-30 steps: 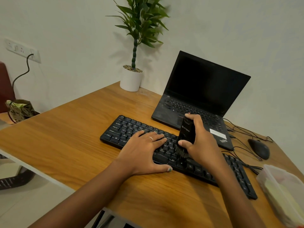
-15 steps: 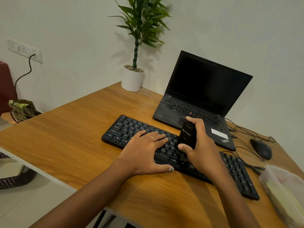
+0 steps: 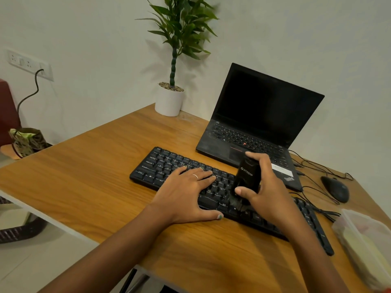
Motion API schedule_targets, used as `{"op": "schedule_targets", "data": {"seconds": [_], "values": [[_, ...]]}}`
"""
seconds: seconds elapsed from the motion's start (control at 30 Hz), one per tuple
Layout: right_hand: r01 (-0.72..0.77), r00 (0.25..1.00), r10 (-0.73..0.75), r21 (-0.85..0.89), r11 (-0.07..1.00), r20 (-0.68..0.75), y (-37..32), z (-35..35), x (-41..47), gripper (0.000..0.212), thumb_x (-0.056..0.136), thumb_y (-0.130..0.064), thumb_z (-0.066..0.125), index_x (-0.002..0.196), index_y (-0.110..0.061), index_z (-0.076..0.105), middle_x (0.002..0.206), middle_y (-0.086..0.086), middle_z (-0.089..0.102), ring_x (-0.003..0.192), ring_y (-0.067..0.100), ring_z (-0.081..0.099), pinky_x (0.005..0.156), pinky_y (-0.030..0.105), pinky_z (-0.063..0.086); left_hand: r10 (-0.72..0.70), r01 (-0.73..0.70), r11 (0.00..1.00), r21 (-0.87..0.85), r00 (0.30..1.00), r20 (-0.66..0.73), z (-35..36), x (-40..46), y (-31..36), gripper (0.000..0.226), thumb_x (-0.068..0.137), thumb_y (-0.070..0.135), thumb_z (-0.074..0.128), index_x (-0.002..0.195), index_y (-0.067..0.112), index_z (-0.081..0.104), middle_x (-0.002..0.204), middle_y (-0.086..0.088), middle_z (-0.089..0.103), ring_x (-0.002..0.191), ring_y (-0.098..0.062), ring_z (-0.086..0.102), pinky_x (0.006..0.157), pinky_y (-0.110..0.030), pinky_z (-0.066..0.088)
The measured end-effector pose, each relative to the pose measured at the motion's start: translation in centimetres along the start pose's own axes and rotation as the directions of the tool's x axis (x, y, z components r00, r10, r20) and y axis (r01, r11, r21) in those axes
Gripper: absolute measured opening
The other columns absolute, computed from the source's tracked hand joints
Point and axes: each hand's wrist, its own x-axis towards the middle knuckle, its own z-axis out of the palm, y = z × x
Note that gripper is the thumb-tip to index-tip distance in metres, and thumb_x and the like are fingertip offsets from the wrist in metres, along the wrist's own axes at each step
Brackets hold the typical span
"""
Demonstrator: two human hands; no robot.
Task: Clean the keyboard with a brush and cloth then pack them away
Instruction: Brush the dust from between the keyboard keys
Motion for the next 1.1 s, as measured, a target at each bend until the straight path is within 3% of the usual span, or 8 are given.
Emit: {"op": "schedule_targets", "data": {"seconds": [0.07, 0.2, 0.33, 0.6, 0.77, 0.87, 1.0, 1.1], "values": [[-0.020, 1.000, 0.021, 0.030, 0.999, -0.017, 0.2, -0.1, 0.0, 0.075, 0.083, -0.016, 0.068, 0.135, -0.040, 0.021, 0.086, -0.020, 0.044, 0.074, 0.003, 0.053, 0.063, 0.023, 0.051, -0.001, 0.001, 1.000, 0.002, 1.000, 0.005, 0.0, 0.0, 0.0, 0.095, 0.076, 0.085, 0.041, 0.152, 0.029, 0.028, 0.157, 0.014, 0.025, 0.145, -0.005, 0.016, 0.119, -0.033, 0.008], [0.072, 0.997, -0.073, 0.025, 0.997, 0.016, -0.3, 0.8, -0.9, 0.077, 0.082, -0.016, 0.069, 0.133, -0.048, 0.021, 0.093, -0.023, 0.044, 0.080, 0.000, 0.053, 0.061, 0.019, 0.049, -0.002, 0.002, 1.000, 0.004, 1.000, 0.013, 0.0, 0.1, 0.1, 0.095, 0.076, 0.085, 0.040, 0.152, 0.029, 0.026, 0.158, 0.013, 0.024, 0.145, -0.005, 0.015, 0.119, -0.033, 0.007], [0.020, 0.996, -0.016, 0.042, 0.999, -0.085, 0.2, 0.9, -0.2, 0.077, 0.083, -0.016, 0.069, 0.136, -0.042, 0.020, 0.095, -0.017, 0.045, 0.076, 0.002, 0.051, 0.058, 0.017, 0.044, 0.001, -0.002, 1.000, 0.011, 1.000, 0.016, 0.0, 0.0, 0.1, 0.095, 0.077, 0.085, 0.040, 0.152, 0.030, 0.025, 0.158, 0.014, 0.022, 0.145, -0.004, 0.014, 0.119, -0.032, 0.006], [0.018, 0.996, -0.012, 0.071, 0.997, -0.086, 0.5, 0.8, -0.3, 0.076, 0.083, -0.015, 0.069, 0.136, -0.040, 0.022, 0.086, -0.023, 0.042, 0.071, -0.003, 0.049, 0.054, 0.015, 0.040, 0.005, -0.005, 1.000, 0.008, 1.000, 0.014, 0.0, 0.1, 0.0, 0.095, 0.077, 0.085, 0.040, 0.153, 0.030, 0.025, 0.158, 0.014, 0.022, 0.145, -0.005, 0.014, 0.118, -0.031, 0.005], [0.064, 0.997, -0.061, 0.090, 0.994, -0.037, -0.2, 1.3, -0.9, 0.076, 0.082, -0.015, 0.069, 0.133, -0.046, 0.022, 0.093, -0.023, 0.044, 0.079, 0.002, 0.053, 0.061, 0.021, 0.051, 0.006, -0.006, 1.000, -0.009, 1.000, 0.010, 0.0, 0.1, 0.0, 0.094, 0.077, 0.084, 0.042, 0.152, 0.029, 0.026, 0.158, 0.012, 0.024, 0.146, -0.006, 0.015, 0.118, -0.032, 0.006], [0.068, 0.991, -0.065, 0.017, 0.998, -0.113, -0.3, 1.5, -0.5, 0.077, 0.083, -0.016, 0.069, 0.136, -0.043, 0.020, 0.092, -0.020, 0.043, 0.079, 0.003, 0.052, 0.067, 0.024, 0.052, 0.008, -0.008, 1.000, -0.002, 1.000, 0.002, 0.0, 0.0, 0.1, 0.094, 0.077, 0.084, 0.042, 0.152, 0.029, 0.026, 0.158, 0.013, 0.024, 0.145, -0.005, 0.015, 0.118, -0.031, 0.005], [0.094, 0.996, -0.093, 0.080, 0.992, -0.019, -0.6, 1.7, -0.6, 0.077, 0.082, -0.015, 0.070, 0.132, -0.049, 0.021, 0.093, -0.024, 0.044, 0.082, 0.002, 0.055, 0.068, 0.026, 0.055, 0.007, -0.007, 1.000, -0.008, 1.000, -0.002, 0.0, 0.0, 0.1, 0.093, 0.077, 0.084, 0.042, 0.152, 0.029, 0.027, 0.158, 0.013, 0.025, 0.145, -0.005, 0.015, 0.117, -0.031, 0.005], [0.080, 0.995, -0.079, 0.024, 0.996, -0.054, -0.5, 1.4, -0.2, 0.077, 0.083, -0.016, 0.069, 0.135, -0.044, 0.020, 0.090, -0.020, 0.045, 0.078, 0.003, 0.053, 0.067, 0.023, 0.052, 0.009, -0.009, 1.000, -0.003, 1.000, -0.014, 0.1, 0.0, 0.1, 0.094, 0.077, 0.084, 0.042, 0.151, 0.029, 0.028, 0.157, 0.013, 0.026, 0.145, -0.005, 0.016, 0.117, -0.031, 0.006]]}}
